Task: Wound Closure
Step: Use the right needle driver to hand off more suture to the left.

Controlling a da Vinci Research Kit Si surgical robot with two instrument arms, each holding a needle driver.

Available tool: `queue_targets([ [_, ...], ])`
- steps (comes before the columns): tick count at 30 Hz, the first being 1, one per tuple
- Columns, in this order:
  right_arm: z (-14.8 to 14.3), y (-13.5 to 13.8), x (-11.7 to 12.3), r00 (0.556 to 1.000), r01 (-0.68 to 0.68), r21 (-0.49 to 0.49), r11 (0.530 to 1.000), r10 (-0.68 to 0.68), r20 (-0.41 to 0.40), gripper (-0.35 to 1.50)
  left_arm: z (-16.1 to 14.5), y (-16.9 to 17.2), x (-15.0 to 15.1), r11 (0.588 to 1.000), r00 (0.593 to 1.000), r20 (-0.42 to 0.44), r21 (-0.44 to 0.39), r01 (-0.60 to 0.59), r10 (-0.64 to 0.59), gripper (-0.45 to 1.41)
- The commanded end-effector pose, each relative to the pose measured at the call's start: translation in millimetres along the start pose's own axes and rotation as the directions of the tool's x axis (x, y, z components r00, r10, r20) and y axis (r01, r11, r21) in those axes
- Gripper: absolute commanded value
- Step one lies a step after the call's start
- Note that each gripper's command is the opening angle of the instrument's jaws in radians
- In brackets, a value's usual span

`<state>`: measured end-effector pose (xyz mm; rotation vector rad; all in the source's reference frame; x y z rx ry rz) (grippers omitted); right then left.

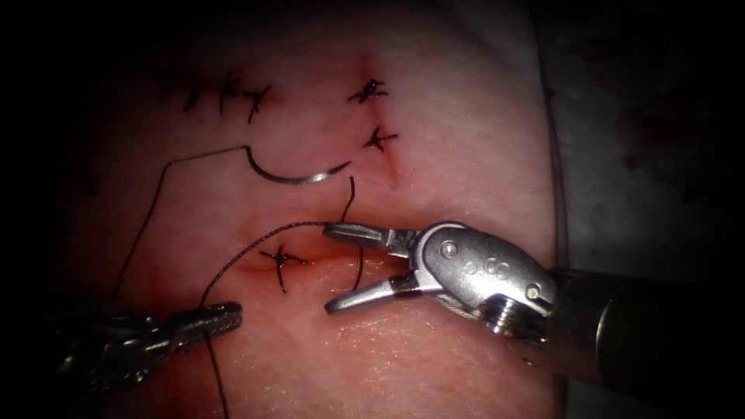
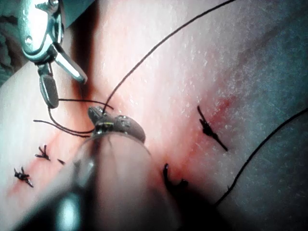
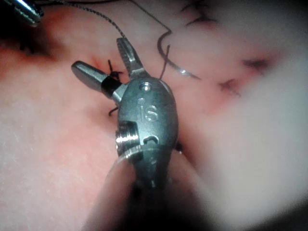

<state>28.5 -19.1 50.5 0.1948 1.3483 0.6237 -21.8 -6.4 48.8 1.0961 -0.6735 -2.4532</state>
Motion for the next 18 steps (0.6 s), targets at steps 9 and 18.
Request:
queue_targets([
  [9,0.9,0.6,0.2,0.997,0.076,-0.009,0.997,-0.076,0.026,1.31,0.7,0.2,0.3,1.0,1.0,0.002,-0.008,-0.007,0.007,-0.45],
  [18,-0.4,0.8,1.9,0.997,0.069,0.007,0.998,-0.069,0.031,1.26,1.0,0.4,-0.1,1.0,1.0,0.003,-0.013,-0.009,0.009,-0.45],
])
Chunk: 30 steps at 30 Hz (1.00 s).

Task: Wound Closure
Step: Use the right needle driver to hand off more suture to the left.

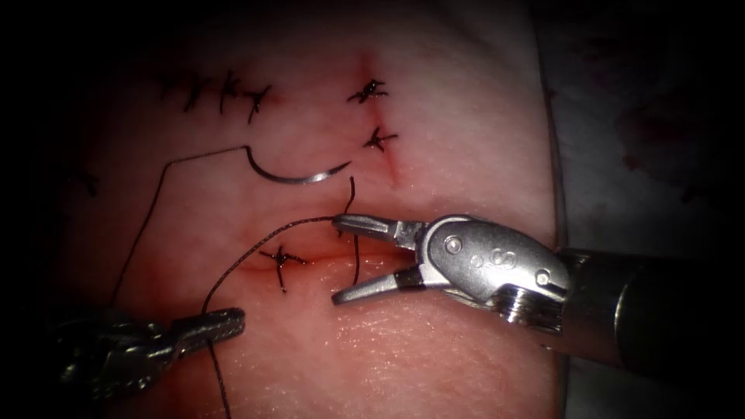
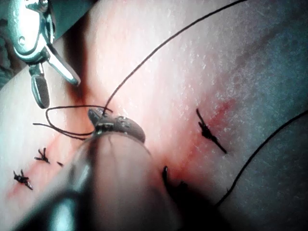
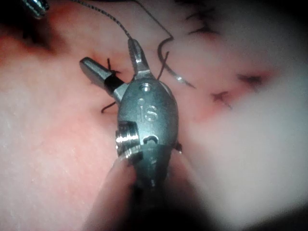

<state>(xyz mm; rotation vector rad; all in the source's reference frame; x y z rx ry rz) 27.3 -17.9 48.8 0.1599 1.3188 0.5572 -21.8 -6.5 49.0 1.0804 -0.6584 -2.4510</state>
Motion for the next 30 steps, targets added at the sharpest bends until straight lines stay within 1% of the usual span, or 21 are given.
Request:
queue_targets([
  [1,0.9,0.4,0.1,1.0,-0.001,0.002,1.0,0.001,-0.002,1.26,0.8,0.2,0.1,1.0,1.0,0.0,0.002,-0.001,0.001,-0.45],
  [11,2.1,1.5,-0.9,1.0,0.015,-0.01,1.0,-0.015,0.023,1.28,0.2,0.5,1.8,1.0,1.0,0.008,-0.009,-0.005,0.005,-0.45],
  [16,3.0,1.2,-2.0,0.998,0.03,-0.004,1.0,-0.029,0.051,1.3,0.0,0.4,2.1,1.0,1.0,0.002,-0.008,-0.005,0.005,-0.45],
  [20,3.7,0.9,-3.1,0.995,0.062,0.004,0.998,-0.062,0.075,1.21,0.0,0.4,1.9,1.0,1.0,0.001,-0.008,-0.004,0.004,-0.45],
  [21,3.7,0.8,-3.4,0.994,0.072,0.006,0.997,-0.072,0.077,1.03,0.0,0.3,1.9,1.0,1.0,0.001,-0.008,-0.004,0.004,-0.45],
  [22,3.6,0.7,-3.6,0.994,0.074,0.01,0.997,-0.075,0.082,0.61,0.0,0.3,1.9,1.0,1.0,0.001,-0.008,-0.004,0.004,-0.45],
  [23,3.5,0.7,-3.6,0.99,0.075,0.033,0.997,-0.079,0.117,-0.35,0.1,0.2,1.9,1.0,1.0,0.001,-0.009,-0.003,0.003,-0.45],
  [25,3.4,1.1,-3.3,0.985,0.087,0.05,0.995,-0.094,0.142,-0.35,0.1,0.2,1.9,1.0,1.0,0.001,-0.009,-0.003,0.003,-0.45],
  [27,3.2,1.5,-2.7,0.983,0.103,0.055,0.993,-0.11,0.144,-0.35,0.1,0.2,1.9,1.0,1.0,0.002,-0.009,-0.003,0.003,0.27],
  [28,3.1,1.7,-2.5,0.984,0.1,0.051,0.994,-0.106,0.144,-0.35,0.2,0.2,1.9,0.999,0.999,-0.001,-0.007,0.045,-0.045,0.52],
  [29,3.1,1.8,-2.3,0.984,0.097,0.042,0.994,-0.103,0.144,-0.35,0.3,0.1,2.0,0.995,0.995,-0.004,-0.008,0.104,-0.104,0.73],
  [30,3.0,2.1,-2.1,0.984,0.096,0.023,0.995,-0.098,0.146,-0.35,0.4,0.1,2.0,0.989,0.989,-0.006,0.002,0.147,-0.147,0.86],
])
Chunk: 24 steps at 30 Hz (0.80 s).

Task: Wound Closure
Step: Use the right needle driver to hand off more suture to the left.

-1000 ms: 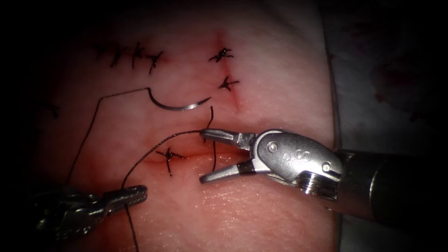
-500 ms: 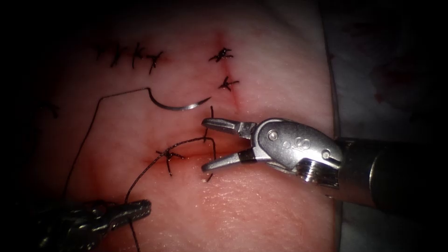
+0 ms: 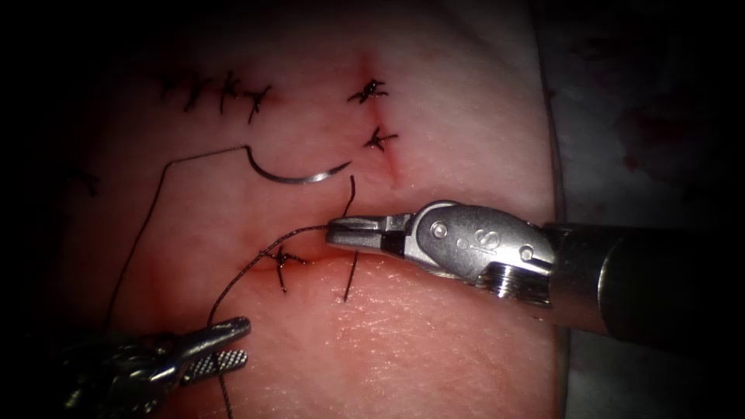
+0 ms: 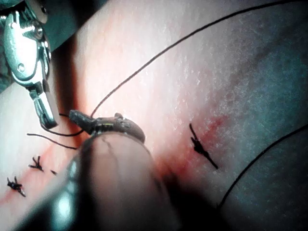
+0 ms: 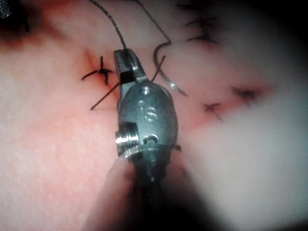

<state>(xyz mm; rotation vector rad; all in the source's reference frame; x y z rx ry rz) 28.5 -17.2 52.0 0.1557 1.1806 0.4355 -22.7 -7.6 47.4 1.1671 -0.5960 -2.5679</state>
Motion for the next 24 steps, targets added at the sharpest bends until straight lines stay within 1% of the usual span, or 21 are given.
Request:
queue_targets([
  [1,1.0,0.8,0.3,1.0,-0.004,-0.018,1.0,0.004,0.001,-0.35,1.0,0.2,-0.1,0.999,0.999,-0.004,0.015,0.042,-0.042,0.96],
  [2,1.1,1.1,0.3,1.0,-0.007,-0.026,1.0,0.007,0.003,-0.35,1.2,0.1,0.0,0.996,0.997,-0.007,0.029,0.08,-0.08,1.09],
  [5,1.5,1.9,-0.1,1.0,-0.01,-0.04,0.999,0.011,0.011,-0.35,1.8,0.0,0.3,0.98,0.981,-0.036,0.042,0.194,-0.192,1.28],
  [6,1.7,2.3,-0.4,1.0,-0.01,-0.043,0.999,0.01,0.013,-0.35,1.9,0.0,0.3,0.98,0.98,-0.05,0.04,0.193,-0.191,1.31],
  [7,1.8,2.6,-0.9,1.0,-0.007,-0.051,0.999,0.008,0.014,-0.35,2.0,0.2,0.4,0.98,0.979,-0.052,0.041,0.197,-0.195,1.08],
  [8,1.9,2.8,-1.3,1.0,-0.011,-0.054,0.998,0.012,0.015,-0.35,2.0,0.2,0.5,0.984,0.984,-0.052,0.042,0.173,-0.171,0.93],
  [9,1.9,2.9,-1.5,1.0,-0.009,-0.056,0.998,0.01,0.016,-0.35,2.1,0.3,0.4,0.988,0.988,-0.049,0.043,0.149,-0.147,0.88],
  [15,2.1,3.3,-2.6,1.0,-0.024,-0.057,0.998,0.025,0.015,-0.35,1.9,1.1,0.6,0.997,0.998,-0.036,0.047,0.06,-0.058,0.83],
  [17,2.3,3.4,-2.8,0.999,-0.029,-0.06,0.998,0.03,0.015,-0.35,1.8,1.5,1.1,0.998,0.999,-0.028,0.049,0.033,-0.032,0.78],
  [19,2.3,3.6,-2.9,0.999,-0.035,-0.057,0.998,0.036,0.013,-0.35,2.2,2.2,1.9,0.998,1.0,-0.006,0.057,-0.025,0.025,0.74],
  [24,2.3,3.7,-2.9,0.999,-0.042,-0.058,0.997,0.042,0.01,-0.35,3.4,3.4,1.9,0.998,0.999,0.004,0.024,-0.051,0.051,0.74],
])
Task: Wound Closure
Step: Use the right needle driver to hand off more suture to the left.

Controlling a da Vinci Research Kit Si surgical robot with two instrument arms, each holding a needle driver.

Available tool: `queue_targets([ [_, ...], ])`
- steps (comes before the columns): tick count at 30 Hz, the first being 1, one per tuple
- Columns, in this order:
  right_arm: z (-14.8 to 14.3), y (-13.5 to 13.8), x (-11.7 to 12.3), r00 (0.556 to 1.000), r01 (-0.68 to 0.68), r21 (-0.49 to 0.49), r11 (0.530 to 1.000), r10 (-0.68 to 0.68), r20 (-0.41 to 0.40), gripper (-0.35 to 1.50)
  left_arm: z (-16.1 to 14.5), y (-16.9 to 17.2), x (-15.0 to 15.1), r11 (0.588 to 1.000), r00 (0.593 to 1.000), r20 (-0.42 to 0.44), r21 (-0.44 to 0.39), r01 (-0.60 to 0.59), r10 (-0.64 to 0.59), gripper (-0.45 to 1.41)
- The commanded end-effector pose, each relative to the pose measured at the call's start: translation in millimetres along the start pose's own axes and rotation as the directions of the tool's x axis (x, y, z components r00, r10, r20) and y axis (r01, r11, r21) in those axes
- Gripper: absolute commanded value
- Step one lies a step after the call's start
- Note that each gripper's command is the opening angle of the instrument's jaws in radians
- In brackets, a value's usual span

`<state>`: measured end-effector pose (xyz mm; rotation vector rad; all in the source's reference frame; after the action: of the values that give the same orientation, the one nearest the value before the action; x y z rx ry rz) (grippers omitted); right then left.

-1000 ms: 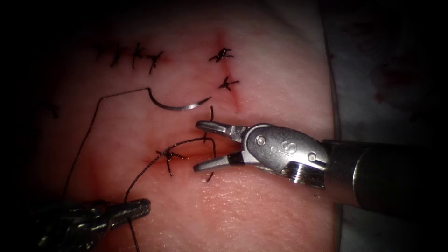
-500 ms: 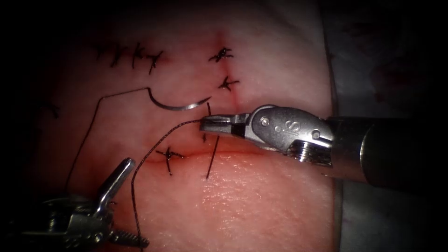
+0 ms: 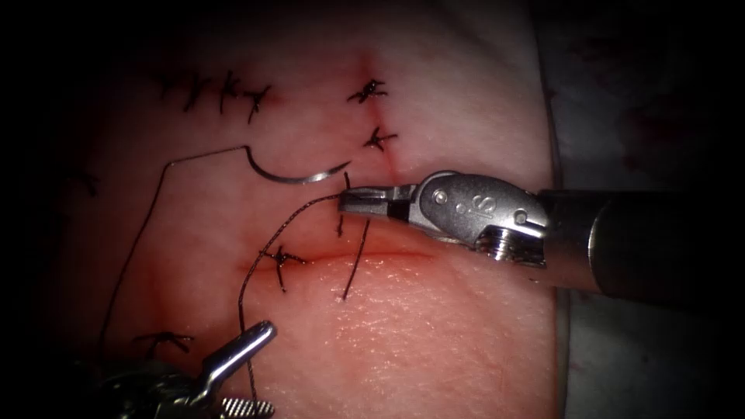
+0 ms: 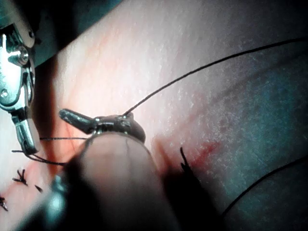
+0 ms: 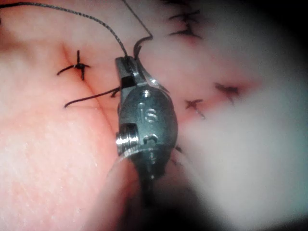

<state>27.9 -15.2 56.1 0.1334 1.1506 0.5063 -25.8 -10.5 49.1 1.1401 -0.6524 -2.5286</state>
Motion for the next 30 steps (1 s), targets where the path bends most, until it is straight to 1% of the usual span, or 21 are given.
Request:
queue_targets([
  [1,1.0,0.2,0.0,1.0,0.001,0.001,1.0,-0.001,-0.003,-0.35,0.8,0.5,-0.1,1.0,1.0,0.0,-0.003,-0.003,0.003,0.74],
  [3,1.0,0.3,0.0,1.0,0.001,0.0,1.0,-0.001,-0.002,-0.35,0.9,1.0,0.0,1.0,1.0,0.002,-0.01,-0.009,0.009,0.74],
  [8,1.1,0.3,-0.1,1.0,0.002,-0.002,1.0,-0.002,-0.005,-0.35,0.3,1.5,0.2,0.999,0.999,0.004,-0.022,-0.033,0.033,0.46],
  [10,1.1,0.3,-0.2,1.0,0.002,-0.002,1.0,-0.002,-0.005,-0.35,0.2,1.6,0.3,0.998,0.999,0.006,-0.031,-0.051,0.052,0.24],
  [12,1.1,0.2,-0.3,1.0,0.004,-0.002,1.0,-0.004,-0.005,-0.35,0.1,1.6,0.3,0.995,0.996,0.008,-0.039,-0.093,0.094,-0.13],
  [13,1.1,0.2,-0.4,1.0,-0.001,-0.002,1.0,0.001,-0.005,-0.35,-0.1,1.5,0.3,0.992,0.993,0.007,-0.041,-0.117,0.117,-0.45],
  [18,0.9,-0.9,-1.0,1.0,-0.012,0.005,1.0,0.012,-0.013,-0.35,-1.0,0.3,-0.9,0.992,0.993,-0.007,-0.059,-0.114,0.114,-0.45],
  [20,0.5,-1.6,-1.0,1.0,-0.02,0.013,1.0,0.02,-0.016,-0.35,-1.6,-0.4,-1.7,0.992,0.994,0.009,-0.062,-0.107,0.107,-0.45],
  [23,-0.9,-3.5,-0.7,0.997,-0.064,0.029,0.998,0.065,-0.041,-0.35,-3.0,-2.0,-3.7,0.997,0.996,0.04,-0.016,-0.082,0.082,-0.45],
  [25,-1.8,-4.5,-0.3,0.99,-0.122,0.046,0.991,0.125,-0.071,-0.35,-3.6,-2.8,-5.0,0.998,0.996,0.063,0.007,-0.062,0.061,-0.45],
  [26,-2.1,-4.9,-0.1,0.985,-0.146,0.047,0.988,0.15,-0.084,-0.26,-3.8,-3.1,-5.5,0.998,0.996,0.072,0.011,-0.057,0.056,-0.45],
  [27,-2.4,-5.3,0.0,0.979,-0.171,0.047,0.984,0.175,-0.103,0.02,-4.0,-3.3,-5.9,0.998,0.995,0.079,0.013,-0.06,0.059,-0.45],
  [28,-2.7,-5.6,0.3,0.974,-0.18,0.04,0.983,0.184,-0.13,0.42,-4.2,-3.5,-6.4,0.998,0.994,0.089,0.016,-0.061,0.06,-0.45],
  [29,-3.1,-6.0,0.6,0.963,-0.204,0.032,0.978,0.207,-0.17,0.96,-4.4,-3.6,-7.1,0.997,0.992,0.102,0.015,-0.076,0.074,-0.45],
  [30,-3.3,-6.1,0.9,0.957,-0.215,0.029,0.976,0.217,-0.194,1.1,-4.4,-3.6,-7.4,0.996,0.991,0.106,0.012,-0.087,0.086,-0.45],
])
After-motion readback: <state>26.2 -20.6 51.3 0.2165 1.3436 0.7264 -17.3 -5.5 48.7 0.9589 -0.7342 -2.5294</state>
